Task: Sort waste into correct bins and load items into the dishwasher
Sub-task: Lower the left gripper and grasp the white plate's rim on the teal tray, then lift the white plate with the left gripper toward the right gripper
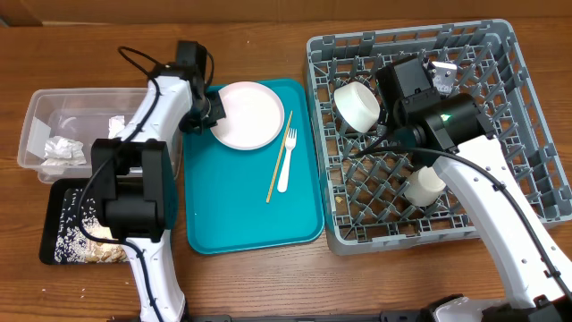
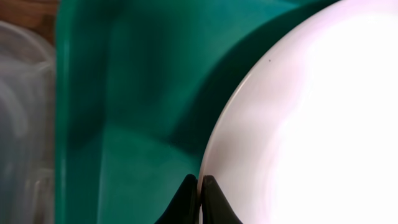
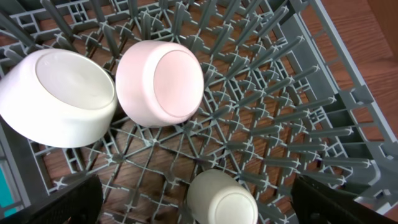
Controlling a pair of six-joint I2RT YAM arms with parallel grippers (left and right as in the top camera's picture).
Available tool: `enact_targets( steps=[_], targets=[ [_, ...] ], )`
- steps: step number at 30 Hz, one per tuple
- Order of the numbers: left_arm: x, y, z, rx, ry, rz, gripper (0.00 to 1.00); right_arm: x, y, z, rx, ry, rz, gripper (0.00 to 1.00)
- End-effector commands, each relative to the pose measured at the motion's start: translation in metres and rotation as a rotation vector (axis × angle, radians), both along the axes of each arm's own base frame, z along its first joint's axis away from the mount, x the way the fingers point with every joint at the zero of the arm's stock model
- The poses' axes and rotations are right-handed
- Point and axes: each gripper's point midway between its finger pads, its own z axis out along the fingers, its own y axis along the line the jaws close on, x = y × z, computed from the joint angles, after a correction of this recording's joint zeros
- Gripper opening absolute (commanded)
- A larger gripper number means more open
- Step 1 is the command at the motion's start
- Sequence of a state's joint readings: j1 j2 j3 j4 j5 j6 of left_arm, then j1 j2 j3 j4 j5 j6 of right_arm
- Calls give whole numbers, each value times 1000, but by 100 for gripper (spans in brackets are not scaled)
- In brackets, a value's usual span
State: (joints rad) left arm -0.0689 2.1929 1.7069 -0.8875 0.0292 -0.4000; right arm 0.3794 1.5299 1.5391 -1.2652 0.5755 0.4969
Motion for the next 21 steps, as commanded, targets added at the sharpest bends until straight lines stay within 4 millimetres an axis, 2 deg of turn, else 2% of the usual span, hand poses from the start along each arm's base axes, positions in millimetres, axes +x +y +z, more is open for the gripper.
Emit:
enact_targets(
  steps=[1, 10, 16, 18, 21],
  targets=[
    [15, 0, 24, -36, -46, -31, 4, 2, 0, 6, 16, -27, -8, 100],
    [4, -15, 78, -63, -89, -142, 4, 1, 31, -5, 164, 33, 112, 100],
    [-14, -18, 125, -69, -140, -178, 4, 1, 87, -8, 376, 84, 379, 100],
    [-22, -18, 135, -69, -139, -179, 4, -1, 105, -5, 444, 89, 465, 100],
    [-33, -18, 143, -75, -123, -180, 4, -2, 121, -1, 512, 86, 533, 100]
  ],
)
